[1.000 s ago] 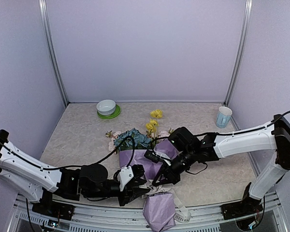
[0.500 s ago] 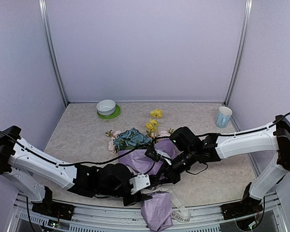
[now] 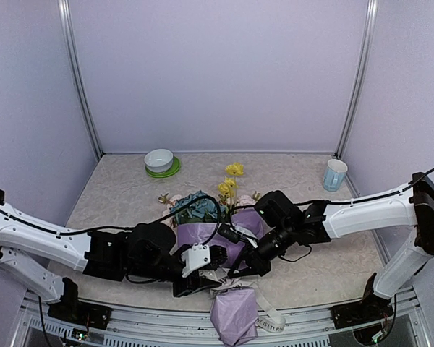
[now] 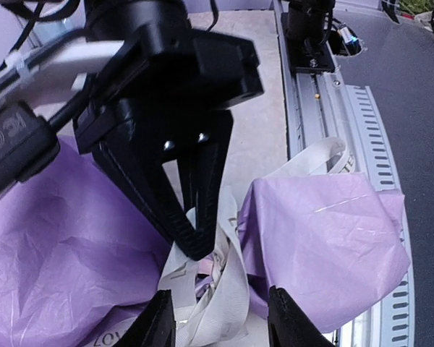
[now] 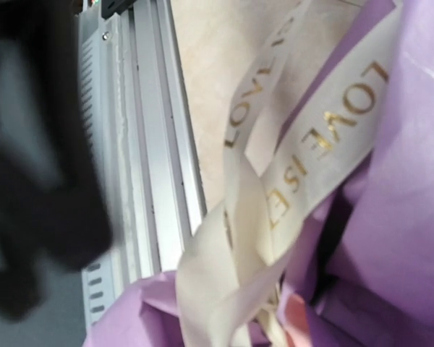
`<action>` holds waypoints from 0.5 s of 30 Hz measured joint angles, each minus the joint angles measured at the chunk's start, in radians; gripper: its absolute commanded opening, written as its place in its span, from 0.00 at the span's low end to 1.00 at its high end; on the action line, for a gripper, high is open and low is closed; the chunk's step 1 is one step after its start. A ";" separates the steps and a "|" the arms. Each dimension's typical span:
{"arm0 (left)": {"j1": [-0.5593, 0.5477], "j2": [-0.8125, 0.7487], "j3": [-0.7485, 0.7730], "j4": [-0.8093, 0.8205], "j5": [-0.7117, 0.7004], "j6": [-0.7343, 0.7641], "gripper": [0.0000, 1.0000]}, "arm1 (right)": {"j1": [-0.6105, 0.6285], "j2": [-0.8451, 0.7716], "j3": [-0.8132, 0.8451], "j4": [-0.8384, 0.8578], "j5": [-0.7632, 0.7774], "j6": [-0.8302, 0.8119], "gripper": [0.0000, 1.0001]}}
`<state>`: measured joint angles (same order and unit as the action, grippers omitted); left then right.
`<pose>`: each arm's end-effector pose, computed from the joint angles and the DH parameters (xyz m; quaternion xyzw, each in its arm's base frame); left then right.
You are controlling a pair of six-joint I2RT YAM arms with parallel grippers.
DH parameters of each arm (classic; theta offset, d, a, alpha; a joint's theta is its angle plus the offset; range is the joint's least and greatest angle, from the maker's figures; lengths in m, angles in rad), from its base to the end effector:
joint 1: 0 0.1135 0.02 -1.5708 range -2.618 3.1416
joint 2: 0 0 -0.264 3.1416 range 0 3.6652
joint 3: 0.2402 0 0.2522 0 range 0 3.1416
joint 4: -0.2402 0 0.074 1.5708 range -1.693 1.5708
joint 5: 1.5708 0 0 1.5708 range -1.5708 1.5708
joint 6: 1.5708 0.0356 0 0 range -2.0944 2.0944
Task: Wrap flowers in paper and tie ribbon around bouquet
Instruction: Cross the half-tied ribbon over the folded bouquet.
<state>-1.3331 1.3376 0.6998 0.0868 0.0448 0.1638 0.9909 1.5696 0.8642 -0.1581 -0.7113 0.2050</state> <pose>0.0655 -0.2772 0.2153 0.6018 0.6319 -0.2856 0.3961 0.1508 0.2726 0.1876 -0.4481 0.7662 0.4527 0.0844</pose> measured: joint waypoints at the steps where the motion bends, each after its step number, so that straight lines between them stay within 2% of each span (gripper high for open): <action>1: 0.008 0.008 0.000 -0.006 0.000 0.004 0.44 | 0.000 0.000 0.000 0.000 -0.002 0.000 0.00; 4: 0.012 0.052 0.001 -0.026 0.000 0.023 0.47 | 0.000 0.000 0.000 0.000 -0.006 0.000 0.00; 9: 0.003 0.108 0.000 -0.057 0.000 0.069 0.46 | 0.000 0.000 0.000 0.004 -0.009 0.000 0.00; 11: 0.003 0.115 0.000 -0.059 -0.008 0.085 0.39 | 0.000 0.000 -0.001 0.008 -0.011 0.000 0.00; 15: 0.001 0.145 0.009 -0.058 -0.039 0.102 0.18 | 0.000 0.000 -0.005 0.011 -0.015 0.000 0.00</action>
<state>-1.3323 1.4822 0.7086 0.0288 0.0055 0.2661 0.9909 1.5696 0.8593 -0.1471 -0.7261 0.2054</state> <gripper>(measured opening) 0.316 0.007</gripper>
